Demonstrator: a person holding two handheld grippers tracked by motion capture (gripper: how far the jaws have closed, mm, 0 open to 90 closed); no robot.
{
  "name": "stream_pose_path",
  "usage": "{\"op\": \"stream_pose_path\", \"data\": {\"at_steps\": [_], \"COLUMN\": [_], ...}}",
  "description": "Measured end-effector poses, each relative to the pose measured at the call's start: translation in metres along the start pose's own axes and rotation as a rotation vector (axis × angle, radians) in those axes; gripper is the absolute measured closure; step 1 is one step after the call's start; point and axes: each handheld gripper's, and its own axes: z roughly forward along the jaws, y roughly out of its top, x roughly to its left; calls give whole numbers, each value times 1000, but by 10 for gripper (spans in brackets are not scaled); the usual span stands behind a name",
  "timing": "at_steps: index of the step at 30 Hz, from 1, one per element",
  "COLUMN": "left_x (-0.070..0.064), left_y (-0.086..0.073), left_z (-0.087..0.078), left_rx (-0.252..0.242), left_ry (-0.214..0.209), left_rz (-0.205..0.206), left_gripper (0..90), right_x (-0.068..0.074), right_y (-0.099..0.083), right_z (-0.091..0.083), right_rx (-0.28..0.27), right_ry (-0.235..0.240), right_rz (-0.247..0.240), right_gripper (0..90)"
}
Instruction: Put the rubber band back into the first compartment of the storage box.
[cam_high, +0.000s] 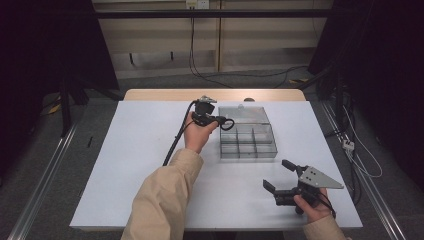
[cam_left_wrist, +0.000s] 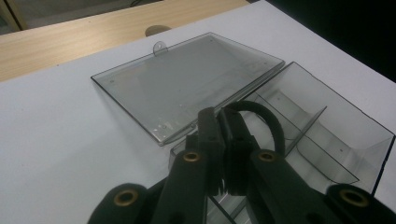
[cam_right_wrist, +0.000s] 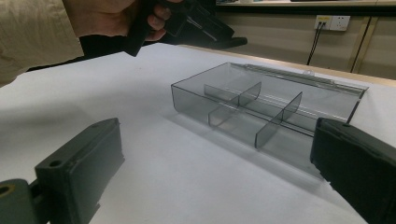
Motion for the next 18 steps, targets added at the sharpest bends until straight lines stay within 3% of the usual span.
{"op": "stream_pose_path", "data": {"at_steps": [18], "left_x": [-1], "left_y": [-5], "left_z": [15], "left_rx": [21], "left_ry": [3], "left_rz": [-3], "left_gripper": [880], "right_x": [-1], "right_y": [0], "right_z": [0], "right_rx": [-1], "right_ry": [1], "right_rz": [4], "right_gripper": [24]}}
